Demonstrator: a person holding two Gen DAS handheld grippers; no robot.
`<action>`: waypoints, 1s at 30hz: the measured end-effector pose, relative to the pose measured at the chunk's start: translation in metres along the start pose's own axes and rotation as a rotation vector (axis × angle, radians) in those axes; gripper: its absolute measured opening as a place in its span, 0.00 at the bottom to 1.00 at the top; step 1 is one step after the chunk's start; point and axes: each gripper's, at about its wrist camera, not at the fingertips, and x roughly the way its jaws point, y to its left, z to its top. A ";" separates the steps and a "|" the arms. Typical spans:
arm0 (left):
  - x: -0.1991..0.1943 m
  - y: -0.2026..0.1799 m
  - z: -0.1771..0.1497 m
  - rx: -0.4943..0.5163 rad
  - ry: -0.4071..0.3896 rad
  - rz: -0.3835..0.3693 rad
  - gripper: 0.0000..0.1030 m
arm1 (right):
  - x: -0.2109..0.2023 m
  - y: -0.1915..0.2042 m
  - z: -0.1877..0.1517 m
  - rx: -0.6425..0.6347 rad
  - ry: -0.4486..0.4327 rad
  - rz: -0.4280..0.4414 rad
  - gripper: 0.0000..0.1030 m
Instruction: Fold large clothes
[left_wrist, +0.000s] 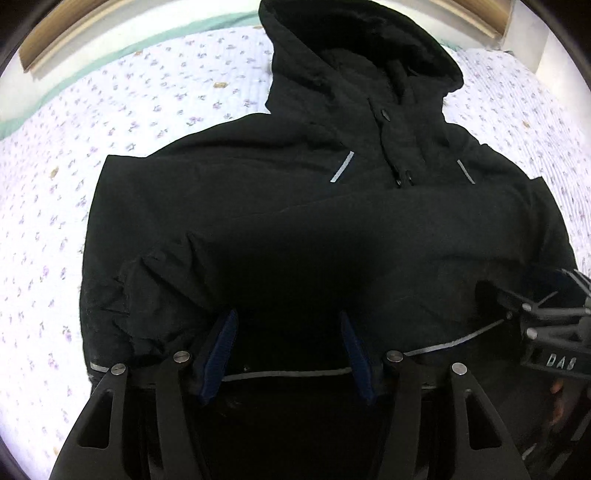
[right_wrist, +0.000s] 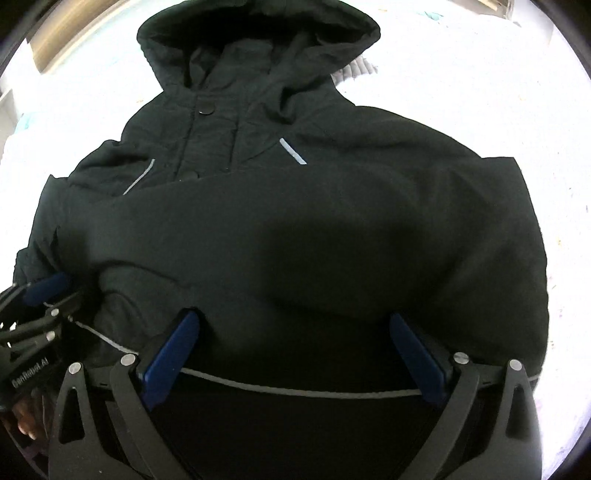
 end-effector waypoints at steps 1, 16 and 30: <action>-0.001 -0.001 0.003 -0.008 0.009 0.003 0.56 | -0.004 0.002 0.000 -0.001 0.006 0.000 1.00; -0.168 -0.024 0.042 -0.064 -0.187 -0.031 0.56 | -0.174 -0.012 0.033 0.088 -0.250 0.085 0.99; -0.358 -0.034 0.024 0.045 -0.508 -0.046 0.57 | -0.395 -0.043 0.039 0.074 -0.687 0.137 0.99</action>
